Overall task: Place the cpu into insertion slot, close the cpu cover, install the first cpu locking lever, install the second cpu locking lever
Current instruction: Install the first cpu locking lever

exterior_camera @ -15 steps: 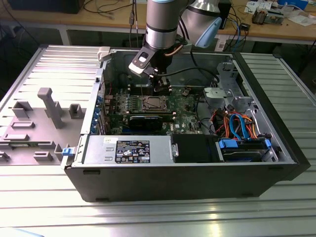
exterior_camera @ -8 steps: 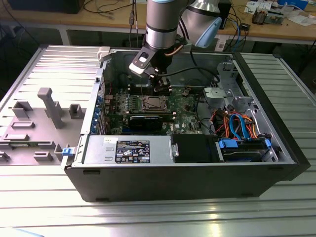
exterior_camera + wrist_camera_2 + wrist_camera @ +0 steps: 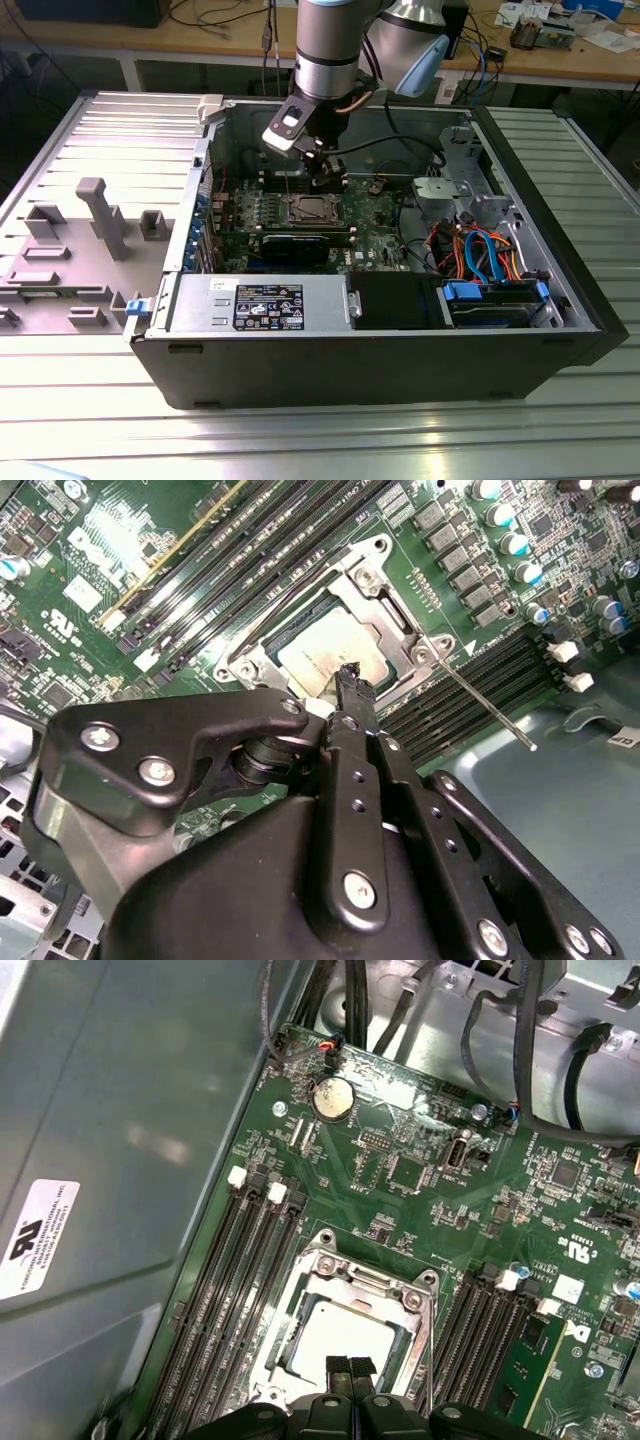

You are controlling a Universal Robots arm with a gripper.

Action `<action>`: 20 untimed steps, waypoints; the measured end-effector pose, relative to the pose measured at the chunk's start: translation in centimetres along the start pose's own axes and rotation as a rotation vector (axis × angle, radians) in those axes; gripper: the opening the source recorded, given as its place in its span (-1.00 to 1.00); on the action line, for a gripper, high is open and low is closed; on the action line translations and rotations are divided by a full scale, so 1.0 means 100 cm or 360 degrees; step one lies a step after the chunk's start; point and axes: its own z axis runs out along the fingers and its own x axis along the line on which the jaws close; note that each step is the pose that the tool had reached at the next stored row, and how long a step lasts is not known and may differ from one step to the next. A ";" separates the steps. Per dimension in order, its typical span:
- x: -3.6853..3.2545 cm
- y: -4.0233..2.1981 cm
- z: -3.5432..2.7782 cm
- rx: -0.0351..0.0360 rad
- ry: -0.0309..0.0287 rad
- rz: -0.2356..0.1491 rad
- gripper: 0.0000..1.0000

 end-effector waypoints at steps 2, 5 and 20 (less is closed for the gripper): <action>0.0000 0.0000 0.0000 0.0000 -0.00002 -0.0019 -0.79; 0.0000 0.0000 0.0000 0.0000 -0.00004 -0.0039 -0.79; 0.0000 0.0000 0.0000 0.0001 -0.00016 -0.0123 -0.79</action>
